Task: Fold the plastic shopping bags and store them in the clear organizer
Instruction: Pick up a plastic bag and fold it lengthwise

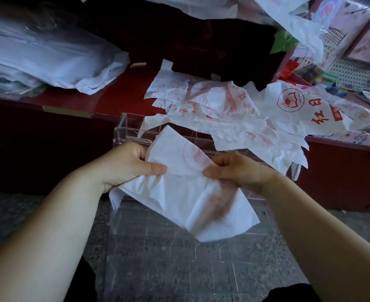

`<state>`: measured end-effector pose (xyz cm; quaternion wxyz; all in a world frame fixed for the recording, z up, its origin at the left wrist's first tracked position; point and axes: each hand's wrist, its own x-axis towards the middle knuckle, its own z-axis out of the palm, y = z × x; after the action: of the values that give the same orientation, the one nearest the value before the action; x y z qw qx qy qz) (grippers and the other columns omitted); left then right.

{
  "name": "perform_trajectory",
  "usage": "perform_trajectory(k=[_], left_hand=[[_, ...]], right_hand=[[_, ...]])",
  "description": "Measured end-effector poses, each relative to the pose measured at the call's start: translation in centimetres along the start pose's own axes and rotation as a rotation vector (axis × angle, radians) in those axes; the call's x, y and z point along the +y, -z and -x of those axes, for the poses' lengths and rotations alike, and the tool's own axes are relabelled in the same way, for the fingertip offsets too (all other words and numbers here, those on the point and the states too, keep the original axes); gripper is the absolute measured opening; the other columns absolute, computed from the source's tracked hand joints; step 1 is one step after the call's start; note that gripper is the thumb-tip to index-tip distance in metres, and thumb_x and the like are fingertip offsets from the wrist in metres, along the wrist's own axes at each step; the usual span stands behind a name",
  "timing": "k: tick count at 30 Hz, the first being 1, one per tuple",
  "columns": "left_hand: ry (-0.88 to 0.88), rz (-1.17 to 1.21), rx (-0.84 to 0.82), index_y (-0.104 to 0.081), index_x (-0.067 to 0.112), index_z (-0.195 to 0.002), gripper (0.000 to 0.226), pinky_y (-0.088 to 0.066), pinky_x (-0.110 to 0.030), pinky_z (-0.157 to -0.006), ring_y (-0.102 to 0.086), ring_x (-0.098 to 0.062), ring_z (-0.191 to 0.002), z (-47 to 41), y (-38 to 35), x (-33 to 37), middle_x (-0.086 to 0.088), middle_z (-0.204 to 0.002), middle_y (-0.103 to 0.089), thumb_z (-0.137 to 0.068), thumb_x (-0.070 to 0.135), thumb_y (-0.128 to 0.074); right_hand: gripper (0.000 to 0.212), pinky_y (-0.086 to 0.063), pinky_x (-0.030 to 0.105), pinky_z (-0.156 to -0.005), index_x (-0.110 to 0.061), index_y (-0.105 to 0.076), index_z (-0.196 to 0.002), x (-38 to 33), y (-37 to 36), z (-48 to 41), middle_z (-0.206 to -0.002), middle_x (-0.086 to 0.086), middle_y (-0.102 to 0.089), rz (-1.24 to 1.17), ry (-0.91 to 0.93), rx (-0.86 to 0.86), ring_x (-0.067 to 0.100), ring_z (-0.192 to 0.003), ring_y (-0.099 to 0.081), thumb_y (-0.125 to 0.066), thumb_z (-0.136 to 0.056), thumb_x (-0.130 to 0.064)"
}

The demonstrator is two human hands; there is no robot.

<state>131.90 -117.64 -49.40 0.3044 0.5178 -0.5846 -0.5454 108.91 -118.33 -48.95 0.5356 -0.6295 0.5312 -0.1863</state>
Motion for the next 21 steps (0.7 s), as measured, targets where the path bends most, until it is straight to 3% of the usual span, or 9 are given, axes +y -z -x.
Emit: perform_trajectory(k=[4,7,9,12,14,18,21], left_hand=[[-0.001,-0.148,0.012,-0.07,0.011,-0.061,0.017,-0.049,-0.018,-0.055,-0.061,-0.008,-0.054,-0.5,0.6,-0.8,0.0,-0.06,-0.068,-0.072,-0.001,-0.072],[-0.023,-0.232,0.025,-0.063,0.008,-0.058,0.018,-0.032,-0.011,-0.044,-0.041,-0.001,-0.042,-0.8,0.7,-1.1,0.008,-0.044,-0.05,-0.071,0.001,-0.073],[-0.032,-0.219,0.065,-0.06,0.009,-0.057,0.021,-0.027,-0.007,-0.039,-0.037,0.001,-0.036,-1.0,0.8,-1.2,0.011,-0.037,-0.043,-0.073,0.002,-0.072],[-0.044,-0.087,0.168,-0.062,0.016,-0.068,0.016,-0.039,-0.013,-0.055,-0.051,0.001,-0.061,-1.2,1.0,-0.9,0.01,-0.061,-0.059,-0.075,0.004,-0.07],[-0.05,-0.023,0.262,-0.059,0.019,-0.074,0.017,-0.036,-0.014,-0.061,-0.05,0.003,-0.071,-1.5,1.3,-0.8,0.01,-0.075,-0.057,-0.077,0.004,-0.068],[-0.083,0.04,0.297,-0.061,0.019,-0.072,0.017,-0.04,-0.013,-0.063,-0.057,0.009,-0.053,-1.9,2.2,-1.3,0.016,-0.053,-0.064,-0.08,0.004,-0.064],[-0.087,0.082,0.3,-0.062,0.015,-0.071,0.016,-0.048,-0.016,-0.062,-0.059,0.006,-0.049,-2.2,2.4,-1.8,0.015,-0.051,-0.065,-0.08,0.003,-0.062]], right_hand=[[0.015,-0.049,0.014,-0.054,-0.013,-0.066,-0.068,-0.1,1.8,0.3,-0.056,-0.007,-0.064,0.085,-0.017,0.094,0.002,-0.05,-0.058,-0.063,-0.082,-0.007],[0.014,-0.049,0.011,-0.053,-0.016,-0.067,-0.07,-0.4,3.2,0.6,-0.057,-0.007,-0.066,0.142,-0.047,0.134,0.001,-0.049,-0.059,-0.065,-0.081,-0.008],[0.011,-0.05,0.013,-0.056,-0.016,-0.068,-0.074,-0.5,4.1,0.8,-0.066,-0.003,-0.068,0.163,-0.072,0.159,0.003,-0.053,-0.06,-0.064,-0.081,-0.009],[0.013,-0.049,0.017,-0.064,-0.016,-0.066,-0.077,-0.6,5.2,1.0,-0.075,0.0,-0.065,0.202,-0.113,0.102,0.006,-0.061,-0.06,-0.061,-0.083,-0.006],[0.016,-0.048,0.015,-0.064,-0.017,-0.066,-0.078,-0.6,5.6,1.3,-0.075,-0.001,-0.065,0.281,-0.145,0.017,0.003,-0.06,-0.058,-0.06,-0.084,-0.004],[0.021,-0.045,0.009,-0.054,-0.018,-0.065,-0.079,-0.2,6.0,2.1,-0.058,-0.007,-0.062,0.369,-0.203,-0.057,-0.002,-0.049,-0.054,-0.057,-0.085,0.001],[0.016,-0.048,0.009,-0.055,-0.017,-0.062,-0.085,0.4,5.2,1.8,-0.066,0.001,-0.06,0.229,-0.163,0.047,-0.001,-0.05,-0.057,-0.052,-0.088,-0.004]])
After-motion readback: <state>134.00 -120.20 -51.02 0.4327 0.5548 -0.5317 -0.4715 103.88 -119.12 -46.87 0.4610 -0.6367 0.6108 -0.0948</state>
